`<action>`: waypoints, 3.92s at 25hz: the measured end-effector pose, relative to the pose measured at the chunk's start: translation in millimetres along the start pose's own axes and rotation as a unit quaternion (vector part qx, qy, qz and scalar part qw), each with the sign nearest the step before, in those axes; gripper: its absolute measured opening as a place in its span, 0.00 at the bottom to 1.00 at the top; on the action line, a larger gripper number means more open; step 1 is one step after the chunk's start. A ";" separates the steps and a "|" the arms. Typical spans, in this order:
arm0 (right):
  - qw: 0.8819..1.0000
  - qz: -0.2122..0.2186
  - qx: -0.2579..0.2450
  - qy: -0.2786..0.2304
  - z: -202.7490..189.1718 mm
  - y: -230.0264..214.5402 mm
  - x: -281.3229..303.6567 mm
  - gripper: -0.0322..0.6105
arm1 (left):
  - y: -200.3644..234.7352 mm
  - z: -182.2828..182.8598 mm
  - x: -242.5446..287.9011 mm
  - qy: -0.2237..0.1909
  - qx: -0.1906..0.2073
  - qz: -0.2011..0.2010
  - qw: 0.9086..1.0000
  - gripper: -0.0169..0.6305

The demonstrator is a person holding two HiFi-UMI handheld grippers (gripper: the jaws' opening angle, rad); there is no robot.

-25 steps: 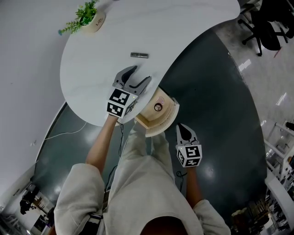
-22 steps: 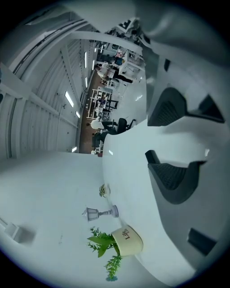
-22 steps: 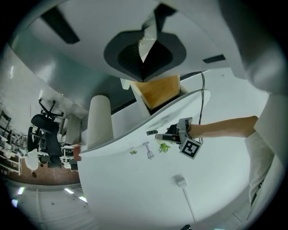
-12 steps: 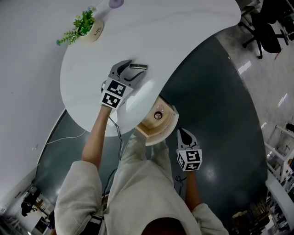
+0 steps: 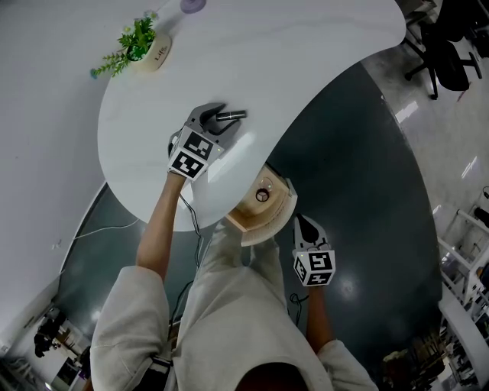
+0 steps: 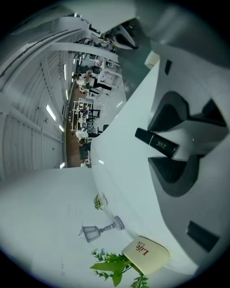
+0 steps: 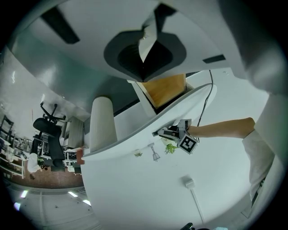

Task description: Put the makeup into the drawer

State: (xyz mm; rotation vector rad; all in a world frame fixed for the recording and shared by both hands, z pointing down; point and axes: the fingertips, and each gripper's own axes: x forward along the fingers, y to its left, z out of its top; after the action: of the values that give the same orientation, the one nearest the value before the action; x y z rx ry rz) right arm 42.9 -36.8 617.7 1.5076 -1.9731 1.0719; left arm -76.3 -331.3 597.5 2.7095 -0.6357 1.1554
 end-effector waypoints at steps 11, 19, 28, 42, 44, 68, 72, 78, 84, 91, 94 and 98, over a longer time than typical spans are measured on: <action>1.000 -0.006 0.000 -0.004 -4.8 -1.8 -4.4 0.05 | -10.1 -2.0 0.3 0.005 0.002 0.002 1.000 0.17; 1.000 -0.012 0.002 -0.009 -15.7 -0.8 -20.4 0.05 | -38.1 2.7 -12.9 -0.004 -0.011 -0.001 1.000 0.17; 1.000 -0.010 -0.005 -0.016 -28.3 9.2 -29.4 0.05 | -80.4 -10.4 -39.9 -0.016 -0.033 -0.006 0.999 0.17; 1.000 -0.005 -0.015 -0.025 -51.2 26.9 -51.2 0.05 | -157.8 -33.6 -86.7 -0.037 -0.076 -0.016 0.996 0.17; 1.000 -0.003 -0.015 -0.025 -56.1 28.6 -53.9 0.05 | -169.5 -36.9 -91.4 -0.041 -0.085 -0.019 0.995 0.17; 1.000 -0.011 -0.002 -0.012 -96.4 17.9 -77.0 0.05 | -272.8 -100.9 -33.9 0.018 -0.113 -0.067 0.991 0.17; 1.000 -0.013 0.002 -0.007 -102.0 15.3 -77.1 0.05 | -268.8 -119.0 -7.1 0.041 -0.135 -0.057 0.988 0.17; 1.000 -0.013 0.008 0.000 -107.8 13.8 -74.5 0.05 | -259.2 -146.6 27.4 0.077 -0.146 -0.043 0.985 0.17; 1.000 -0.015 0.014 0.010 -117.5 8.8 -75.0 0.05 | -251.1 -168.3 52.6 0.104 -0.148 -0.031 0.983 0.17; 1.000 -0.018 0.020 0.015 -124.2 5.2 -75.4 0.05 | -254.2 -188.5 73.5 0.132 -0.160 -0.030 0.978 0.17; 1.000 -0.017 0.021 0.016 -124.7 5.5 -75.9 0.05 | -255.0 -196.3 79.7 0.151 -0.154 -0.030 0.976 0.17; 0.999 -0.015 0.023 0.019 -127.4 7.2 -75.6 0.05 | -253.3 -198.8 86.8 0.155 -0.151 -0.027 0.976 0.17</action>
State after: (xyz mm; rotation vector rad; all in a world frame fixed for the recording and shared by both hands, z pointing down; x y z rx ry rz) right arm 45.5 110.2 637.5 1.5249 -1.9072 1.1313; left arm -45.7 -76.2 810.1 2.2214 -0.6261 1.3105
